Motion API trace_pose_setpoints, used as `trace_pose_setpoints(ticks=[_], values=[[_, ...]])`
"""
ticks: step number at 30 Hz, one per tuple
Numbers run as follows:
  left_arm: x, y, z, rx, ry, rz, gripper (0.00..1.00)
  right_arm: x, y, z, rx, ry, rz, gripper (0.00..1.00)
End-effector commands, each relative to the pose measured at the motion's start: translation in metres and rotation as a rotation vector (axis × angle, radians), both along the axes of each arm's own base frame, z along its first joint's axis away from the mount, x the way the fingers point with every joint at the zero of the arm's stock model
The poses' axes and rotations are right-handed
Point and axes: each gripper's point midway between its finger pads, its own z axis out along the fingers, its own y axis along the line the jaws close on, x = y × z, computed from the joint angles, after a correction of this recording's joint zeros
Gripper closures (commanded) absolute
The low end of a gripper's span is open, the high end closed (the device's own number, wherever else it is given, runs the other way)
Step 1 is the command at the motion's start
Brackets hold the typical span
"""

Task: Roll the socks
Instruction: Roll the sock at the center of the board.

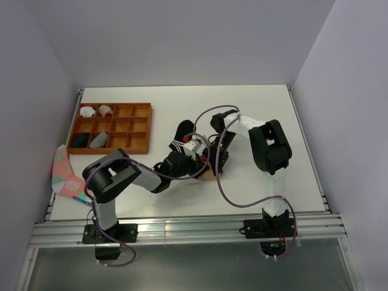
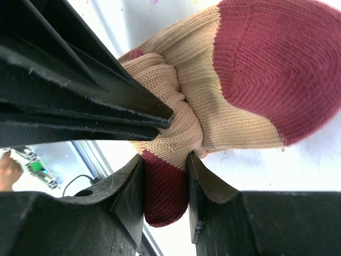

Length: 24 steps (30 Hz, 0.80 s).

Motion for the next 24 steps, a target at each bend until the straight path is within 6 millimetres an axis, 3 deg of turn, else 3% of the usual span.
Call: trace_pose_setpoints(ticks=[1,5,14,24], values=[[-0.036,0.017,-0.062,0.139,0.158,0.003,1.0,0.027,0.001,-0.009,0.009,-0.173,0.005,0.63],[-0.041,0.02,-0.072,0.157,0.182,0.033,1.0,0.037,0.005,0.002,0.036,-0.255,-0.016,0.58],[-0.041,0.029,-0.084,0.188,0.21,0.072,1.0,0.041,0.007,0.033,0.124,-0.395,-0.027,0.46],[-0.05,0.045,-0.098,0.193,0.267,0.119,1.0,0.039,-0.009,0.059,0.216,-0.513,-0.028,0.41]])
